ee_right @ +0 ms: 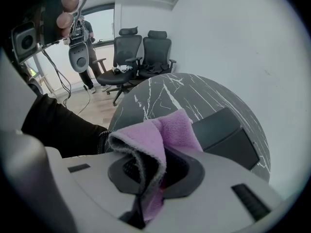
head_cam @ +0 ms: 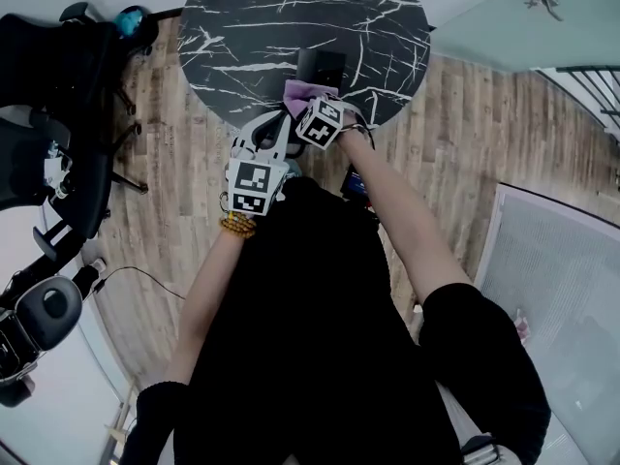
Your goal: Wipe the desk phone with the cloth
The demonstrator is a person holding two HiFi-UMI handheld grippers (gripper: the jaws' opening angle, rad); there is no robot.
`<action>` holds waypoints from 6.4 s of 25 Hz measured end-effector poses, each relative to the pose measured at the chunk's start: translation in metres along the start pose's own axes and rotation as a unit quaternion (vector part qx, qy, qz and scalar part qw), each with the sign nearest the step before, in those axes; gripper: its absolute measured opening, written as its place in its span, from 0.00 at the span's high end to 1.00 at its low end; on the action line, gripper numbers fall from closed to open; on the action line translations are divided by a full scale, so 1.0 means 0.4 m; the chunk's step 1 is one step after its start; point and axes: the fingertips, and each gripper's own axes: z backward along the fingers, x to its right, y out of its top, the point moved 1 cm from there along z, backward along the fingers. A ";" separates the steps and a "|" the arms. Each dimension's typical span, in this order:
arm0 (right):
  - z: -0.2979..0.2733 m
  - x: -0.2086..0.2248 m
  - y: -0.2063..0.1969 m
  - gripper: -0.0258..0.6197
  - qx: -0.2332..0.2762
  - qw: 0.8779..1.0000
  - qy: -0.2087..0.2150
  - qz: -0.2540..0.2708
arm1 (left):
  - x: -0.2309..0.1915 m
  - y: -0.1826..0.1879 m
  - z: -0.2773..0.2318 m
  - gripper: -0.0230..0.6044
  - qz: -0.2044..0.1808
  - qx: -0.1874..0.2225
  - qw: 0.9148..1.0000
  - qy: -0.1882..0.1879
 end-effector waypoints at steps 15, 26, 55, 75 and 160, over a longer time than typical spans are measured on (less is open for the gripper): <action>-0.013 -0.069 -0.004 0.87 -0.003 0.999 0.041 -0.022 | 0.018 -0.030 -0.012 0.93 0.000 -0.015 1.000 -0.011; -0.022 -0.097 -0.011 0.87 -0.004 0.998 0.064 -0.025 | 0.021 -0.049 -0.018 0.93 -0.001 -0.026 1.000 -0.012; 0.155 0.074 0.073 0.87 0.082 0.986 0.132 0.060 | -0.001 -0.038 -0.023 0.93 0.020 -0.018 1.000 -0.002; 0.195 0.363 0.080 0.87 0.086 0.968 -0.220 0.084 | 0.013 -0.035 -0.064 0.93 0.008 -0.028 1.000 -0.007; 0.068 0.190 -0.028 0.87 0.043 0.996 -0.081 -0.010 | 0.040 -0.092 -0.093 0.93 0.014 -0.058 0.998 -0.028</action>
